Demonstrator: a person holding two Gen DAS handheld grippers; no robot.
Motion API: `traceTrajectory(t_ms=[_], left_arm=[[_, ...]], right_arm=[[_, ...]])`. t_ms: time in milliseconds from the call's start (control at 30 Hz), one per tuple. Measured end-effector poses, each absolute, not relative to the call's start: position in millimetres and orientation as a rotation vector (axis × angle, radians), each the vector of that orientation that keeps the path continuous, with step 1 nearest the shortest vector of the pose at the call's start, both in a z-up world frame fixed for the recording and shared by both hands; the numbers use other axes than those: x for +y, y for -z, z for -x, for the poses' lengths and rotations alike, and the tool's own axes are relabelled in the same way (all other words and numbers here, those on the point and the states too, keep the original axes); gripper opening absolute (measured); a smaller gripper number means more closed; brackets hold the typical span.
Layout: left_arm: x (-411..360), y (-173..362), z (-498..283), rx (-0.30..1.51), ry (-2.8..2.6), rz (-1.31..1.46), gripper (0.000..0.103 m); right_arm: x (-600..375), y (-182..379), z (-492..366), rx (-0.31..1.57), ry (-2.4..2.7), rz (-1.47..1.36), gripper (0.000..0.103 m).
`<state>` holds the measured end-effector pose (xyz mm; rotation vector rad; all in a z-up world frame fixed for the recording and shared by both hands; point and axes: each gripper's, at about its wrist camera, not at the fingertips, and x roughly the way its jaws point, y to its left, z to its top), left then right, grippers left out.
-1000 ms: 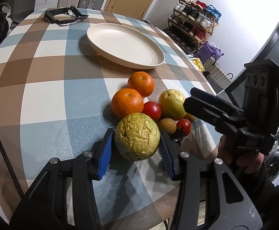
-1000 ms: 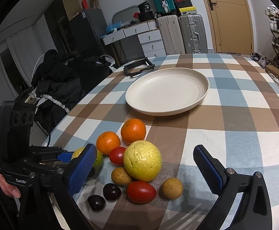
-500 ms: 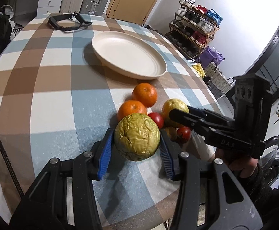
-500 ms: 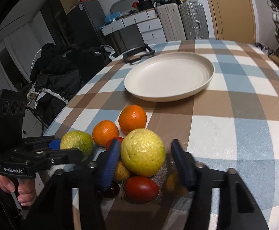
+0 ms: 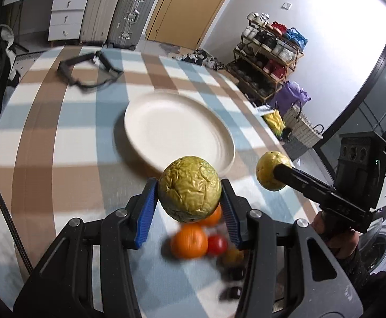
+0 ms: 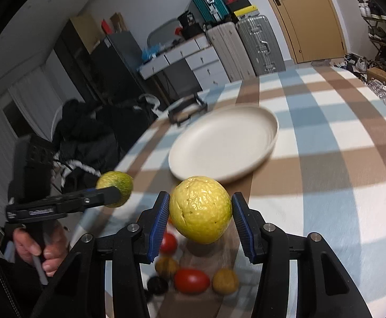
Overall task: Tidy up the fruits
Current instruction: 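Carry both yellow fruits onto the cream plate and open both tools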
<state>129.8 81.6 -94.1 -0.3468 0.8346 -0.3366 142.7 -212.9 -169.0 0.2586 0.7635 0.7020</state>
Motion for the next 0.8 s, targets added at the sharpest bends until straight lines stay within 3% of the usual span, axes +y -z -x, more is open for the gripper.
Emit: traceTrajectory(t_ms=[400, 800], left_arm=[[72, 74, -259, 0.850, 0.332, 0.308, 0.044], [59, 132, -329, 0.951, 0.328, 0.283, 0.044]], right_arm=[[-207, 128, -257, 0.775, -0.737, -0.308, 0.049], [-171, 173, -346, 0.915, -0.740, -0.329, 0.049]])
